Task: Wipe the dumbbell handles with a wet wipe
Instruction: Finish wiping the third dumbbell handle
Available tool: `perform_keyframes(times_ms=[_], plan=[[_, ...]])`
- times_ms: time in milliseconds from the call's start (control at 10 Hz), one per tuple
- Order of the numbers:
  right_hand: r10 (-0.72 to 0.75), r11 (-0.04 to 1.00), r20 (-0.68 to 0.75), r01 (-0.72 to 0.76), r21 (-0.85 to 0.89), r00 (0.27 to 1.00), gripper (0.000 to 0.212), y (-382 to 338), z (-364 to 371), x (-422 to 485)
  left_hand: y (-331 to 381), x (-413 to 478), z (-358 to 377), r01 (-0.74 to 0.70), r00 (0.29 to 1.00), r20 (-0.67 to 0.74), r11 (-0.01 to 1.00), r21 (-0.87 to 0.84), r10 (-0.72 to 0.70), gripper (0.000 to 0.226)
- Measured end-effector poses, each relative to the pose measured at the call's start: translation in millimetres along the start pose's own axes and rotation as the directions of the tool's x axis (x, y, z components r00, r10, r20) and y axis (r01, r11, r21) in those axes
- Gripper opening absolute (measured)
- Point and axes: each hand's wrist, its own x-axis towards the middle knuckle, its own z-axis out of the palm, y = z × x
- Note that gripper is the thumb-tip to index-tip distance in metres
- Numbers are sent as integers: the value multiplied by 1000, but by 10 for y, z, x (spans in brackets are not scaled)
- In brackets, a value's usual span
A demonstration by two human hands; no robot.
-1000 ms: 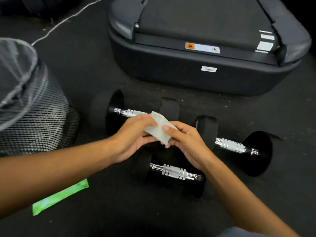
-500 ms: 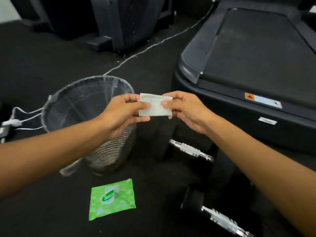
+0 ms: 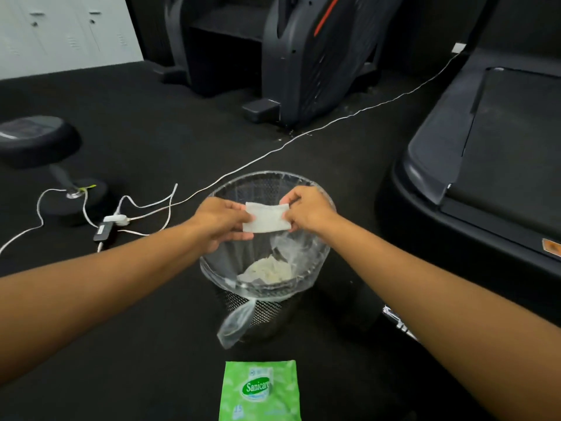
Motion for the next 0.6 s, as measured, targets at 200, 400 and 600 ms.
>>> perform_keyframes(times_ms=[200, 400, 600], plan=[[105, 977, 143, -76, -199, 984, 25, 29, 278, 67, -165, 200, -73, 157, 987, -3, 979, 128, -158, 33], [62, 926, 176, 9, -377, 982, 42, -14, 278, -81, -228, 208, 112, 159, 985, 23, 949, 272, -172, 34], [-160, 909, 27, 158, -385, 987, 49, 80, -103, -279, -89, 162, 528, -9, 998, 64, 933, 360, -15, 30]])
